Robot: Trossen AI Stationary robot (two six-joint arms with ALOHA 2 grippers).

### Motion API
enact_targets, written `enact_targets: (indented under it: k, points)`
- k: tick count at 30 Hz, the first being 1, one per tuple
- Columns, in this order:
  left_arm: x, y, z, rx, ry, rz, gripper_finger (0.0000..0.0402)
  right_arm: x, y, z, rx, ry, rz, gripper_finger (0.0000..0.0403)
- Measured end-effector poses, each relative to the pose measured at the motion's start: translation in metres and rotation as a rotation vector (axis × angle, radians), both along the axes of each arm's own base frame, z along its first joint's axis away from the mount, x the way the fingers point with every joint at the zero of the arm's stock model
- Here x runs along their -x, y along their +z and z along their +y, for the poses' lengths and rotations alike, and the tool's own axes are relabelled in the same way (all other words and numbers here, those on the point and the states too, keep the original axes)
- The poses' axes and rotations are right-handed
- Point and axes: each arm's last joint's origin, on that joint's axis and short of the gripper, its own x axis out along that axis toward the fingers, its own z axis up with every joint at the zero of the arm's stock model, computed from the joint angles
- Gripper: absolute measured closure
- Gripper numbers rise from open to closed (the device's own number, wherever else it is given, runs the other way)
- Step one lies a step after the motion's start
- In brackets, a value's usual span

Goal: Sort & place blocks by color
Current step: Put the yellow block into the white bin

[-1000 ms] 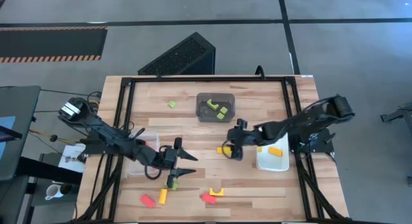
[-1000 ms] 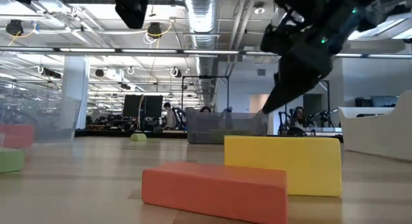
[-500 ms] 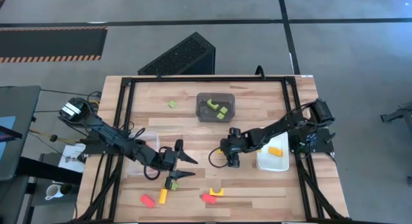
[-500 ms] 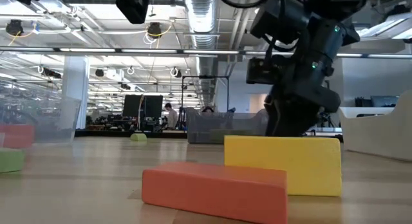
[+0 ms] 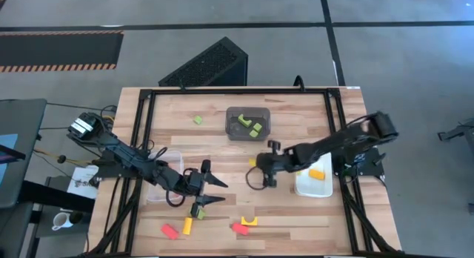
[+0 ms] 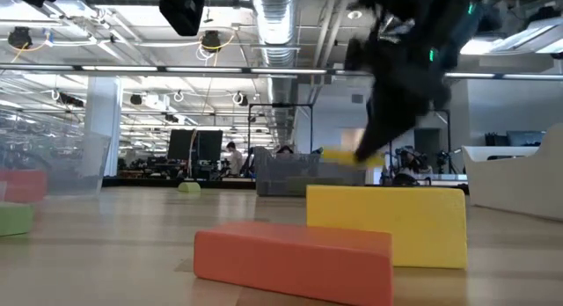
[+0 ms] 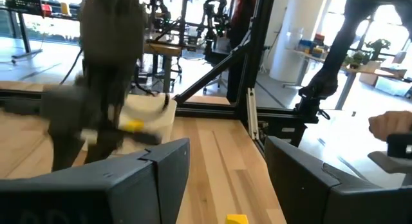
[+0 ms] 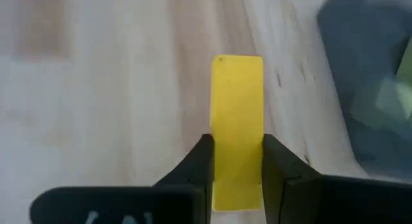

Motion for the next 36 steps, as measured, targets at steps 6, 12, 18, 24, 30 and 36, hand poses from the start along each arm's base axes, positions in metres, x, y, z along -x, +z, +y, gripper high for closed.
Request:
enact_targets:
  k: [6, 12, 18, 24, 30, 36]
  points:
    - [0.000, -0.001, 0.000, 0.007, 0.002, 0.008, 0.0214, 0.035, 0.046, 0.012, -0.041, 0.040, -0.169, 0.0321]
    - [0.000, -0.002, 0.000, 0.011, 0.005, 0.025, 0.0214, 0.087, 0.067, 0.024, -0.097, 0.020, -0.315, 0.0264]
    - [0.000, -0.002, 0.000, 0.015, 0.017, 0.026, 0.0214, 0.141, 0.060, 0.026, -0.185, -0.041, -0.358, 0.0276]
    - [0.000, -0.002, 0.002, 0.014, 0.056, 0.024, 0.0214, 0.179, 0.041, 0.023, -0.270, -0.128, -0.250, 0.0284]
    - [0.000, -0.002, 0.002, 0.014, 0.058, 0.024, 0.0214, 0.197, 0.030, 0.027, -0.316, -0.166, -0.146, 0.0261]
    - [0.000, -0.002, 0.002, 0.014, 0.058, 0.023, 0.0214, 0.208, 0.021, 0.028, -0.333, -0.289, -0.066, 0.0256]
